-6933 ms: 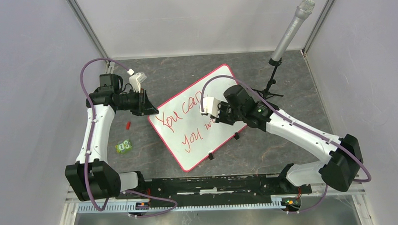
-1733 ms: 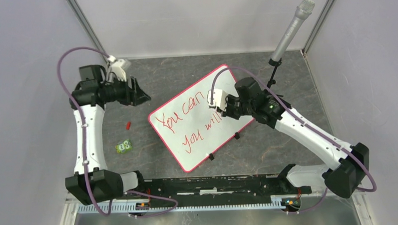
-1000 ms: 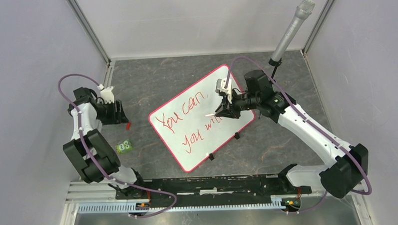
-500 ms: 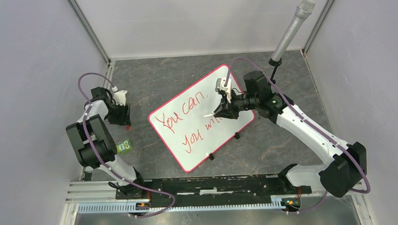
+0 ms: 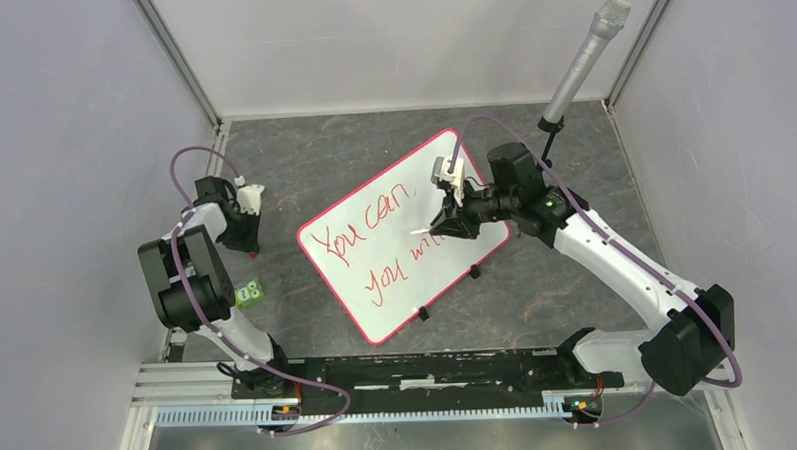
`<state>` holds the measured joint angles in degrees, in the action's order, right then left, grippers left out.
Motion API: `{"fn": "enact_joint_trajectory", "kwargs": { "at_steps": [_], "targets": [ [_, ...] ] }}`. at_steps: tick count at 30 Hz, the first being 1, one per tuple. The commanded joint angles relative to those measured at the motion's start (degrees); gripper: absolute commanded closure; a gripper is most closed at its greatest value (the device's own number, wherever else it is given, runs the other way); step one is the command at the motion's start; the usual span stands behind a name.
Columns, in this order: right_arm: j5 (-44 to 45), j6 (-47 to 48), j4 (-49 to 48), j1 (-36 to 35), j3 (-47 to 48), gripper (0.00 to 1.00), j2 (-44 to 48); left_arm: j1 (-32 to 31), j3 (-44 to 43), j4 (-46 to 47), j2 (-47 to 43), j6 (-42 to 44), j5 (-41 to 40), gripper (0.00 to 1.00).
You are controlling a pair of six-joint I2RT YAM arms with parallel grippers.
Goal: Write a sentence on the whiteboard
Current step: Pick up the pen cap from the center of the board.
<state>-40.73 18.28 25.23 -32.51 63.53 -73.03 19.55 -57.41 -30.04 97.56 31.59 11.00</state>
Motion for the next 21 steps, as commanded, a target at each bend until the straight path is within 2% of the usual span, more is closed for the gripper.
{"fn": "enact_joint_trajectory", "kwargs": {
  "at_steps": [1,4,8,13,17,21],
  "targets": [
    [1.7,-0.2,0.9,0.1,3.1,1.0,2.1,-0.2,1.4,-1.5,-1.8,2.3,0.6,0.91],
    [2.3,-0.7,1.1,0.2,3.3,1.0,3.0,-0.1,-2.5,-7.1,-6.4,1.0,3.7,0.97],
    [3.2,-1.5,1.1,0.2,3.8,1.0,4.2,-0.1,-10.4,-15.6,-14.8,-1.5,10.0,0.98],
    [3.3,-3.6,-0.6,0.3,4.0,1.0,5.4,-1.8,-27.5,-28.1,-20.6,-5.0,18.6,0.98],
    [2.2,-5.8,-2.3,0.7,3.8,1.0,5.9,-10.5,-36.8,-34.0,-23.2,-4.9,20.5,0.97],
    [-1.6,-10.0,-5.9,3.1,1.7,1.0,7.2,-23.5,-38.0,-34.5,-26.4,-5.2,21.3,0.98]
  ]
}}
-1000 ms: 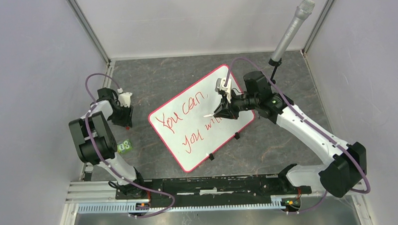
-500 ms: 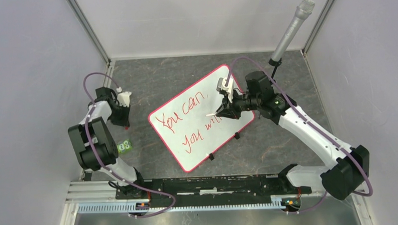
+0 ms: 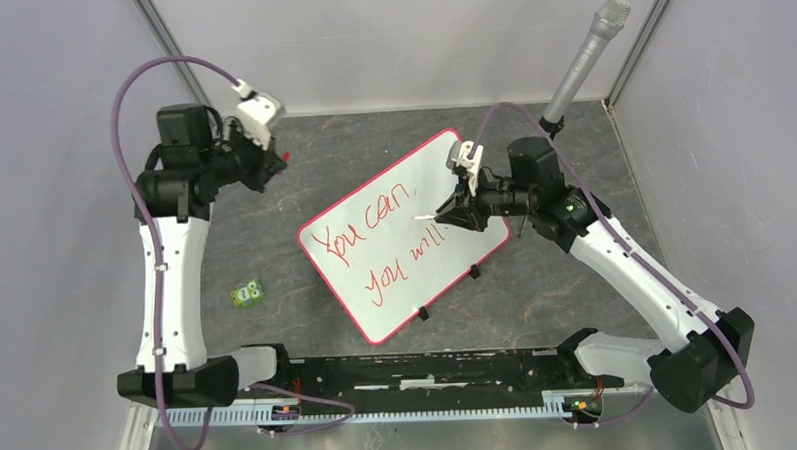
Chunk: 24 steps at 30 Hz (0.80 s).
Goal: Write a sentence on the whiteboard
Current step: Pick up the pen cap from the center of the board, then insert the whiteboard marker without the cap into the pen cap.
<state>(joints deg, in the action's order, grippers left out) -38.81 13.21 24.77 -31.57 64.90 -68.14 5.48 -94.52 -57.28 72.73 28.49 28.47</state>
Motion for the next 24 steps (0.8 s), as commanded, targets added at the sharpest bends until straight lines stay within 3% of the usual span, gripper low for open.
{"fn": "enact_joint_trajectory", "kwargs": {
  "at_steps": [1,9,12,18,24],
  "targets": [
    [-4.8,-6.5,-6.8,3.2,-0.4,1.0,2.8,-12.2,-0.4,-7.2,-2.0,-1.8,3.5,0.98],
    [-16.0,-24.8,-21.6,8.0,-8.8,1.0,5.4,-35.9,3.0,-7.5,-2.4,5.1,-6.2,0.98],
    [-17.6,-31.0,-27.8,8.0,-11.5,1.0,5.3,-41.8,3.4,-7.3,-1.8,6.7,-9.3,0.98],
    [-20.7,-45.2,-40.8,8.0,-15.9,1.0,5.0,-48.8,5.1,-5.0,-0.8,5.9,-12.7,0.98],
    [-22.6,-55.2,-52.0,7.1,-19.5,1.0,4.2,-50.7,3.6,-4.2,0.6,4.7,-11.1,0.98]
  ]
}}
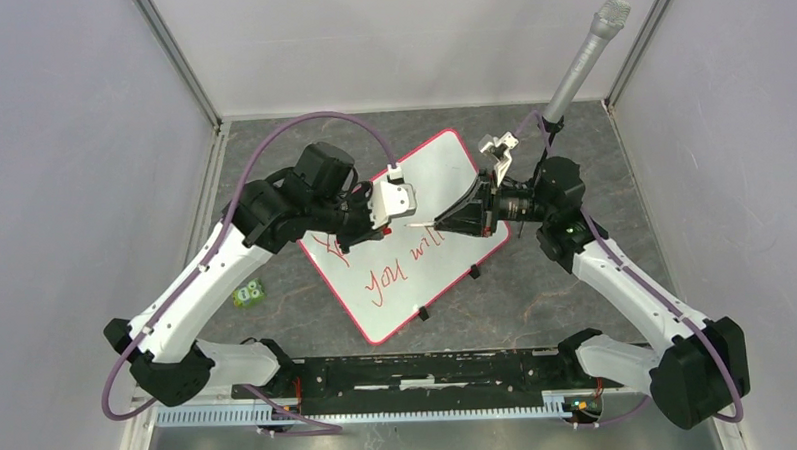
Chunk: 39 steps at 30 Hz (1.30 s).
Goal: Write a sentence on the whiteboard
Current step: Insert the whiteboard marker without the cap into the pen cap.
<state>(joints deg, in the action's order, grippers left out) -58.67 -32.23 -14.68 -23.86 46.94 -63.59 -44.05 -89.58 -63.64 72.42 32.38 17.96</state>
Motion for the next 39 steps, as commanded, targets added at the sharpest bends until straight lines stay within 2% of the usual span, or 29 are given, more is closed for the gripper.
{"fn": "enact_joint_trajectory", "kwargs": {
  "at_steps": [1,26,39],
  "targets": [
    [-2.7,-10.0,-12.7,-0.9,-1.6,1.0,-0.5,-1.4,-1.8,2.1,1.1,0.8,-0.4,0.98],
    [-0.7,-0.9,-3.0,-3.7,0.9,1.0,-2.1,-2.7,-2.4,0.0,0.4,2.7,3.9,0.98],
    [-1.3,-0.8,-2.7,-4.5,2.3,1.0,-2.8,-3.1,-3.0,-0.8,1.2,3.6,4.2,0.98]
  ]
}}
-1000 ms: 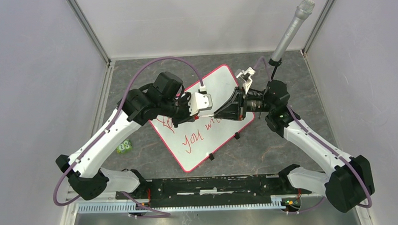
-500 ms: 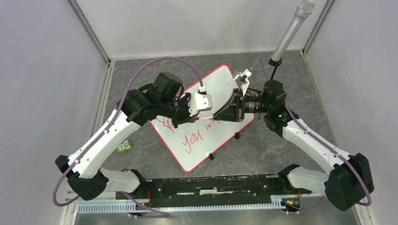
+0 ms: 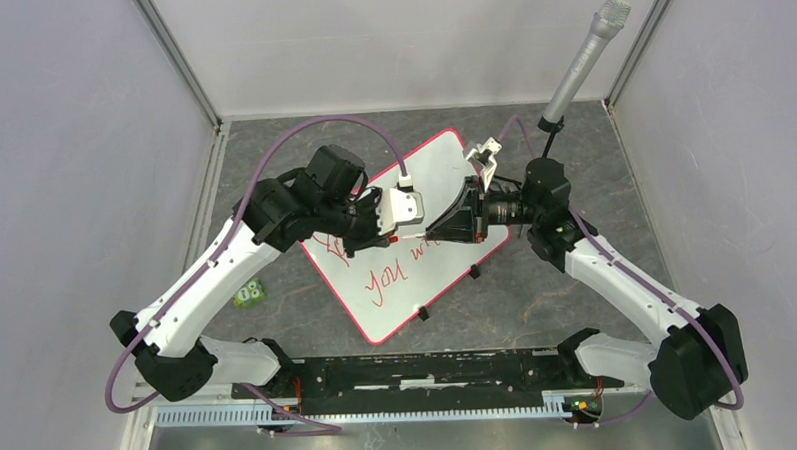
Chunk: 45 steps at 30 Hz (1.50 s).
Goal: Write a sentence on the whiteboard
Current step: Insert the whiteboard marker without the cap into the pen cap.
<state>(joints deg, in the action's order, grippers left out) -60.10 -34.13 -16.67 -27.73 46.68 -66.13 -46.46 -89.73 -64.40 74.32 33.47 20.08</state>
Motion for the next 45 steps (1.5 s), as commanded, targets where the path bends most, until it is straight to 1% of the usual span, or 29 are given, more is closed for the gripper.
{"fn": "enact_joint_trajectory", "kwargs": {
  "at_steps": [1,15,22,25,28,31,36,45],
  "targets": [
    [0.1,1.1,-0.8,-0.8,2.6,1.0,-0.4,-0.9,-3.1,-0.3,-0.4,2.6,2.2,0.98],
    [2.0,5.3,4.0,-2.4,4.0,1.0,-1.6,-3.7,-4.0,-0.4,1.8,3.3,-1.4,0.98],
    [3.3,9.2,7.7,-3.8,4.2,1.0,-1.7,-3.8,-5.4,0.5,2.4,1.4,-2.3,0.98],
    [3.8,10.3,8.7,-4.6,4.4,1.0,-2.1,-3.8,-5.7,1.0,3.3,0.1,-1.3,0.98],
    [5.3,11.9,10.5,-5.1,5.1,1.0,-2.4,-3.8,-6.4,0.9,4.5,-0.9,1.4,0.98],
    [6.1,12.9,11.6,-5.1,5.8,1.0,-2.3,-3.8,-7.1,0.6,4.7,-0.7,5.2,0.98],
    [5.8,13.6,12.2,-5.2,6.1,1.0,-2.6,-3.8,-7.6,0.6,4.6,0.4,8.2,0.98],
    [1.3,9.5,6.0,-5.5,3.9,1.0,-2.2,-3.8,-6.8,0.6,3.6,2.1,11.0,0.98]
  ]
}}
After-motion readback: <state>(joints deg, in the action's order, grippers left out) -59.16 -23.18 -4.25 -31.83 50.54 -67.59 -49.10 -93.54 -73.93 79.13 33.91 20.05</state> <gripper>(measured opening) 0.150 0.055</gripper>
